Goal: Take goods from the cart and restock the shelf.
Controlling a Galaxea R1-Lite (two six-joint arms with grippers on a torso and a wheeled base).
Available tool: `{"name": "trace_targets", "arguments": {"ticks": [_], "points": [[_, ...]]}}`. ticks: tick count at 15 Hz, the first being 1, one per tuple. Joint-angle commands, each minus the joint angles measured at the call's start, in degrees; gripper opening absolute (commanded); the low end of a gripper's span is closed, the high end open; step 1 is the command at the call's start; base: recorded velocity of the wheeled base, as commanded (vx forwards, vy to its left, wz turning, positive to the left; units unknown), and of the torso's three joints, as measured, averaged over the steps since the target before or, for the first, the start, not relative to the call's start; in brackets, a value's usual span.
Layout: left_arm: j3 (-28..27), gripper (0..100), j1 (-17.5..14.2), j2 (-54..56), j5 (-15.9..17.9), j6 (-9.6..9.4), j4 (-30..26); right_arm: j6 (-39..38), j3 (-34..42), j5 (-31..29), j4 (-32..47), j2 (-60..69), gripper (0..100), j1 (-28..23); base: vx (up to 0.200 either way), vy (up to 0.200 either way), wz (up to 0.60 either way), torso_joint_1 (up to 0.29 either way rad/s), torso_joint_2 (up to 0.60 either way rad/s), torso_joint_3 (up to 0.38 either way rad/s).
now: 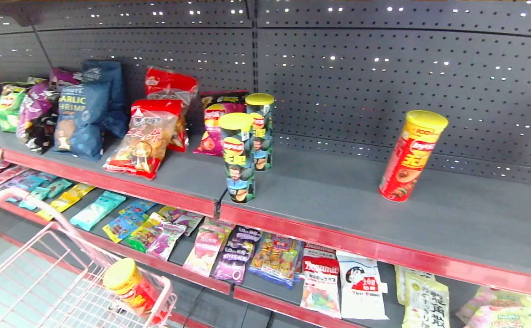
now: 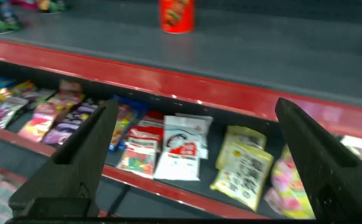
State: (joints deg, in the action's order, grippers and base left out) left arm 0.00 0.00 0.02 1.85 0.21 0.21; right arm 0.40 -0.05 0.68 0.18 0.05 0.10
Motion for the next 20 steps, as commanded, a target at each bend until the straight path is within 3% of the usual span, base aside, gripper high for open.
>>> {"name": "trace_targets", "arguments": {"ticks": [1, 7, 12, 20], "points": [[0.0, 100, 0.0, 0.0, 0.0, 0.06, 0.0, 0.0, 0.0, 0.0, 0.0, 0.0, 100, 0.1, 0.0, 0.0, 0.6, 0.007, 0.0, 0.002], [0.0, 100, 0.0, 0.0, 0.0, -0.03, 0.1, -0.1, 0.0, 0.1, -0.1, 0.0, 100, 0.1, 0.0, 0.0, 0.6, 0.003, 0.0, 0.001], [0.0, 100, 0.0, 0.0, 0.0, -0.03, 0.0, -0.2, 0.0, 0.1, -0.1, 0.0, 100, 0.1, 0.0, 0.0, 0.0, -0.011, 0.02, 0.015], [0.0, 100, 0.0, 0.0, 0.0, 0.06, 0.0, -0.2, 0.0, 0.1, -0.1, 0.0, 100, 0.1, 0.0, 0.0, 0.0, -0.138, 0.34, 0.188]]}}
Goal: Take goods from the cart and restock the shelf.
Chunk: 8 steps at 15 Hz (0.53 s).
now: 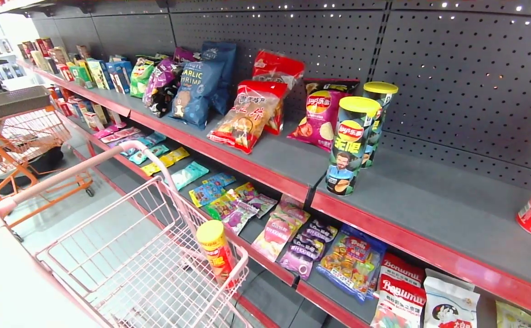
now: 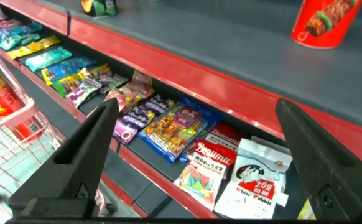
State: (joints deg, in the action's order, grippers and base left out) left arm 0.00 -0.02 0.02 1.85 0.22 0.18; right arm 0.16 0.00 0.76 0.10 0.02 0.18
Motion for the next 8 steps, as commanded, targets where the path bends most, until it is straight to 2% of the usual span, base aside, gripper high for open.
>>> {"name": "trace_targets", "arguments": {"ticks": [1, 8], "points": [[0.0, 100, 0.0, 0.0, 0.0, -0.04, 0.0, 0.0, 0.0, 0.0, 0.0, 0.0, 100, 0.0, 0.0, 0.0, 0.0, -0.154, 0.37, 0.207], [0.0, 100, 0.0, 0.0, 0.0, 0.04, 0.0, -0.1, 0.0, 0.0, 0.0, 0.0, 100, 0.0, 0.0, 0.0, 0.0, -0.161, 0.4, 0.244]]}}
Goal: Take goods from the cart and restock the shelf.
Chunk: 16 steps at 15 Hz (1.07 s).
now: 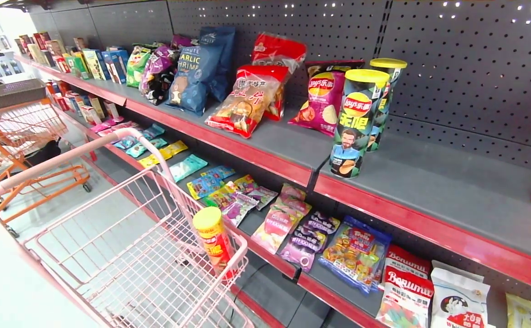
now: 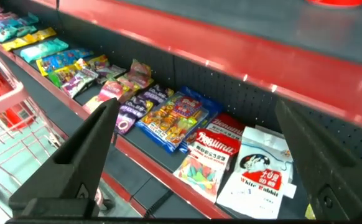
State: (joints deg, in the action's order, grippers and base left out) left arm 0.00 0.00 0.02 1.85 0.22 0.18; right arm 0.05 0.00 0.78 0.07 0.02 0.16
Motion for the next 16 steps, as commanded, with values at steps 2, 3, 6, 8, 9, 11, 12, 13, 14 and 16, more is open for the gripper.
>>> {"name": "trace_targets", "arguments": {"ticks": [2, 3, 6, 8, 9, 11, 12, 13, 14, 16], "points": [[0.0, 100, 0.0, 0.0, 0.0, -0.04, 0.0, 0.0, 0.0, 0.0, 0.0, 0.0, 100, 0.0, 0.0, 0.0, 0.0, -0.205, 0.54, 0.332], [0.0, 100, 0.0, 0.0, 0.0, -0.04, 0.1, 0.0, 0.0, 0.0, 0.0, 0.0, 100, 0.0, 0.0, 0.0, 0.0, -0.193, 0.54, 0.344], [0.0, 100, 0.0, 0.0, 0.1, -0.04, 0.0, 0.0, 0.0, 0.0, 0.0, 0.0, 100, 0.0, 0.0, 0.0, 0.0, -0.191, 0.54, 0.351], [0.0, 100, 0.0, 0.0, 0.6, -1.01, 0.1, 0.0, 0.0, 0.0, 0.0, 0.0, 100, 0.0, 0.0, 0.0, 0.0, -0.085, 0.25, 0.163], [-3.1, 100, 0.3, -1.2, 2.4, -0.83, 1.0, 0.0, 0.0, 0.0, 0.0, 0.0, 100, 0.0, 0.0, 0.0, 0.0, -0.027, 0.11, 0.071], [-28.2, 100, 2.0, -27.5, 3.3, 3.91, 1.4, 0.0, 0.0, 0.0, 0.0, 0.0, 100, 0.0, 0.0, 0.0, 0.0, -0.006, 0.03, 0.023], [-38.1, 100, 1.9, -39.8, 1.9, 6.11, 1.4, 0.0, 0.0, 0.0, 0.0, 0.0, 100, 0.0, 0.0, 0.0, 0.0, 0.0, 0.0, 0.0], [-40.4, 100, 1.9, -49.2, -0.1, 6.02, 2.5, 0.0, 0.0, 0.0, 0.0, 0.0, 100, 0.0, 0.0, 0.0, 0.0, 0.0, 0.0, 0.0], [-38.5, 100, 1.9, -56.4, -1.8, 6.02, 7.1, 0.0, 0.0, 0.0, 0.0, 0.0, 100, 0.0, 0.0, 0.0, 0.0, 0.0, 0.0, 0.0], [-30.7, 100, 2.9, -71.2, -1.0, 6.2, 27.6, 0.0, 0.0, 0.0, 0.0, 0.0, 100, 0.0, 0.0, 0.0, 0.0, 0.0, 0.0, 0.0]]}}
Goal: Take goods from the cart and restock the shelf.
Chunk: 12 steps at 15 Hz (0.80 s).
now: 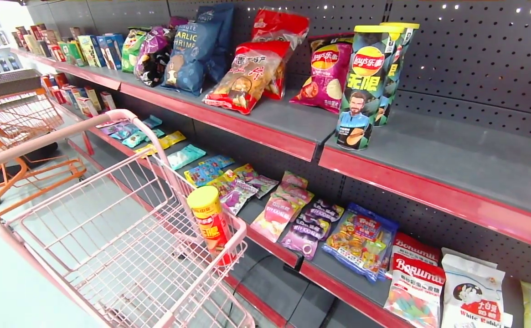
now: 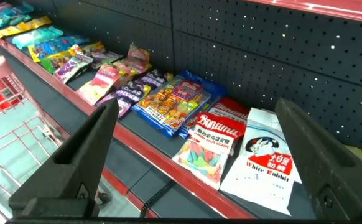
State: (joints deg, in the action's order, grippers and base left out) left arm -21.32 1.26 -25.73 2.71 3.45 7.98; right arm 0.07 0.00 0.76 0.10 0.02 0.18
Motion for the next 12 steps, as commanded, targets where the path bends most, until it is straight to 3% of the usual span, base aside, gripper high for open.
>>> {"name": "trace_targets", "arguments": {"ticks": [1, 2, 6, 12], "points": [[-7.2, 100, 3.2, -51.2, -1.5, 2.79, 26.6, 0.0, 0.0, 0.0, 0.0, 0.0, 100, 0.0, 0.0, 0.0, 0.0, 0.0, 0.0, 0.0], [-5.4, 100, 6.3, -61.9, -1.4, 2.79, 37.5, 0.0, 0.0, 0.0, 0.0, 0.0, 100, 0.0, 0.0, 0.0, 0.0, 0.0, 0.0, 0.0], [-4.3, 100, 11.3, -80.3, 2.9, 2.79, 54.3, 0.1, 0.0, 0.0, 0.0, 0.0, 100, 0.0, 0.0, 0.0, 0.0, 0.0, 0.0, 0.0], [-3.9, 100, 17.7, -85.1, 3.7, 3.05, 55.6, 0.4, 0.0, 0.2, 0.0, 0.0, 100, 0.0, 0.0, 0.0, 0.0, 0.0, 0.0, 0.0]]}}
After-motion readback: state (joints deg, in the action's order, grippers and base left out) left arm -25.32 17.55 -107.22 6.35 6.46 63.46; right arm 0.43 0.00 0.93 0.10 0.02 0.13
